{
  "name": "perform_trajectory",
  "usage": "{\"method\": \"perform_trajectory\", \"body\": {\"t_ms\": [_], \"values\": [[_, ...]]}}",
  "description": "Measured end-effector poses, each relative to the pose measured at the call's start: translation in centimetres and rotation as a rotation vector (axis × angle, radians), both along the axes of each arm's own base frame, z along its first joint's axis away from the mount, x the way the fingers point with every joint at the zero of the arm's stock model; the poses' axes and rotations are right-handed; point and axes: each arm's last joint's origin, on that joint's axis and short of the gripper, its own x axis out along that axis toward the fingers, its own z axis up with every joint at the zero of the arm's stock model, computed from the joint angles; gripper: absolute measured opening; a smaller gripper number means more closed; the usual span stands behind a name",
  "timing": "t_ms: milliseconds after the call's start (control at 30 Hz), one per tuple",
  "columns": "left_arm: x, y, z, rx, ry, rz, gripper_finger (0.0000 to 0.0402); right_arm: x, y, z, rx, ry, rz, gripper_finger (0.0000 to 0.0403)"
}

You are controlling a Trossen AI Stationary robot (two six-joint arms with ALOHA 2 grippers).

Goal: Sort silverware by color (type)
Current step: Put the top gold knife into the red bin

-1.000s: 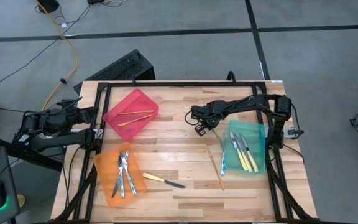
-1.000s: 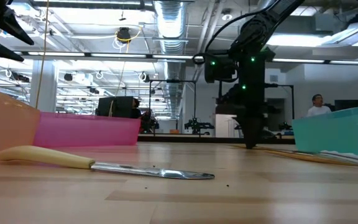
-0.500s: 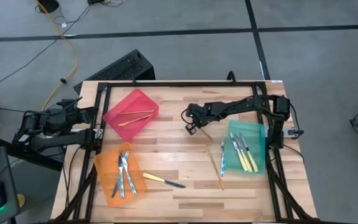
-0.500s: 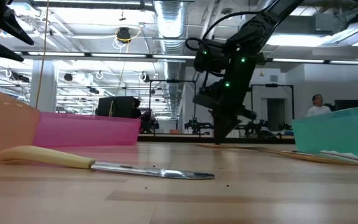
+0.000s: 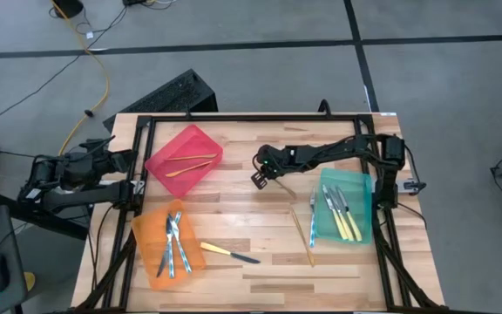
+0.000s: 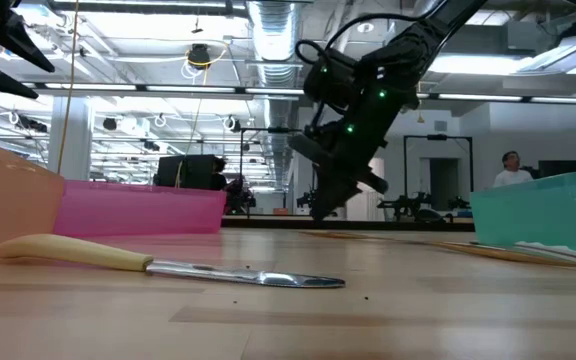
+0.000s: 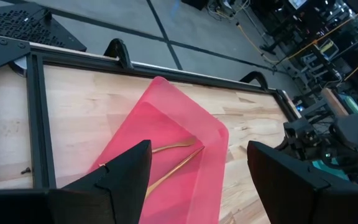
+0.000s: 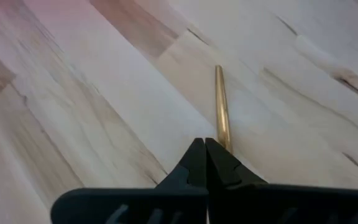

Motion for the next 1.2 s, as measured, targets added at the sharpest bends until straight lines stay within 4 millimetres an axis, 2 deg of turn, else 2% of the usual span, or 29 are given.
{"method": "perform_trajectory", "body": {"t_ms": [167,367,500,600,700,800,1033,1200], "values": [[0.0,0.0,0.0,-0.004,-0.004,0.003,0.0247,0.1,0.0,0.1,-0.041,0.003,0.058,0.0007],[0.0,0.0,0.0,-0.003,-0.004,0.004,0.0247,0.3,-0.1,1.0,-0.068,0.066,0.129,0.0053],[0.0,0.0,0.0,-0.004,-0.005,0.005,0.0247,0.6,-0.1,2.5,-0.104,0.133,0.216,0.009],[0.0,0.0,0.0,-0.003,-0.005,0.008,0.0247,1.2,-0.3,4.3,-0.148,0.162,0.251,0.012],[0.0,0.0,0.0,-0.002,-0.005,0.008,0.0247,1.7,-0.7,6.3,-0.179,0.174,0.266,0.0149],[0.0,0.0,0.0,-0.005,-0.006,0.005,0.0247,2.2,-1.0,7.3,-0.2,0.154,0.272,0.017],[0.0,0.0,0.0,-0.006,-0.006,0.004,0.0247,2.1,-1.2,7.3,-0.201,0.155,0.266,0.0182],[0.0,0.0,0.0,-0.007,-0.007,0.004,0.0247,1.5,-1.4,6.3,-0.177,0.197,0.267,0.0177]]}}
